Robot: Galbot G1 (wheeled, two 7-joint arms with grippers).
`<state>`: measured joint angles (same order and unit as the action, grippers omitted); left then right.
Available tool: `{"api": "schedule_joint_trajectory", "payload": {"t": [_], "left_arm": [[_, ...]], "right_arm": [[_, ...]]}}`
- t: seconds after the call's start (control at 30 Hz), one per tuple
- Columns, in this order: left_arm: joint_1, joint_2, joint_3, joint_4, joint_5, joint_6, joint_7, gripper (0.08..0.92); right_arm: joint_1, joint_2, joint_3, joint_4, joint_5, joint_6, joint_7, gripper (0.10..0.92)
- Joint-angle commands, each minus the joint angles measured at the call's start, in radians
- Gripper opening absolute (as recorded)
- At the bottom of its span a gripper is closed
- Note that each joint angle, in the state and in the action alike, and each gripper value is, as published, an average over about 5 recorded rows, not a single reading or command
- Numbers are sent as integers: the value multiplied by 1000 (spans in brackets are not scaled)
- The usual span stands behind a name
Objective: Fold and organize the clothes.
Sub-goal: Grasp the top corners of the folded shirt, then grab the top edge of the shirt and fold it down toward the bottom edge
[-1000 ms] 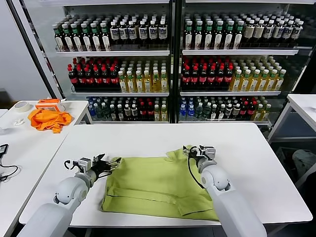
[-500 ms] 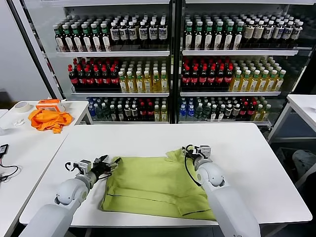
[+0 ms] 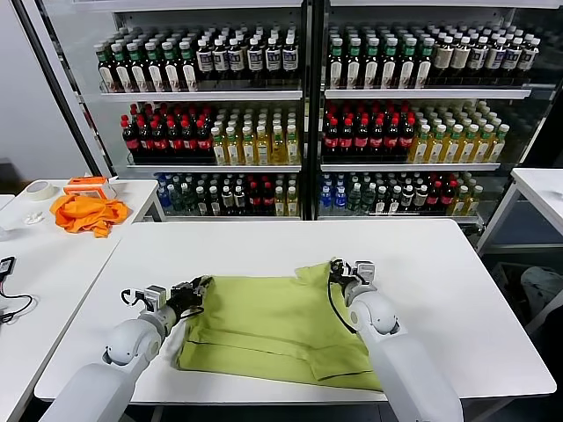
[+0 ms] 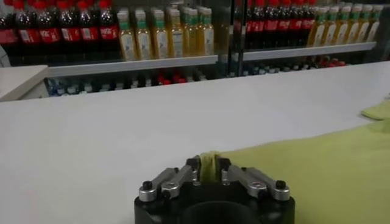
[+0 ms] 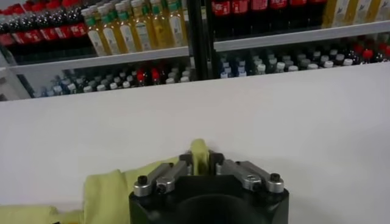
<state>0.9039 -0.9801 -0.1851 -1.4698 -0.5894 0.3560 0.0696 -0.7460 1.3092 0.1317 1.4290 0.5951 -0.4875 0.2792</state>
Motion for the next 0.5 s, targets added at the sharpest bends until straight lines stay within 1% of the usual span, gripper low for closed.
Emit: {"api": "schedule_joint_trajectory", "payload": {"t": [0.03, 0.1, 0.17, 0.33, 0.5], "left_arm": [[14, 37, -1, -63, -79, -68, -18, 149], [53, 59, -9, -113, -87, -83, -29, 106], [106, 80, -26, -173, -95, -95, -37, 87], [235, 112, -77, -280, -101, -112, -48, 84], [309, 124, -111, -322, -94, -131, -52, 84]], "right_arm": [[-36, -31, 2, 169, 50, 5, 26, 119], [-70, -59, 0, 248, 68, -15, 43, 105], [-117, -86, 2, 316, 69, -25, 52, 105], [-252, -135, 40, 413, 52, -32, 51, 105], [-372, -172, 79, 494, 51, -30, 35, 105]]}}
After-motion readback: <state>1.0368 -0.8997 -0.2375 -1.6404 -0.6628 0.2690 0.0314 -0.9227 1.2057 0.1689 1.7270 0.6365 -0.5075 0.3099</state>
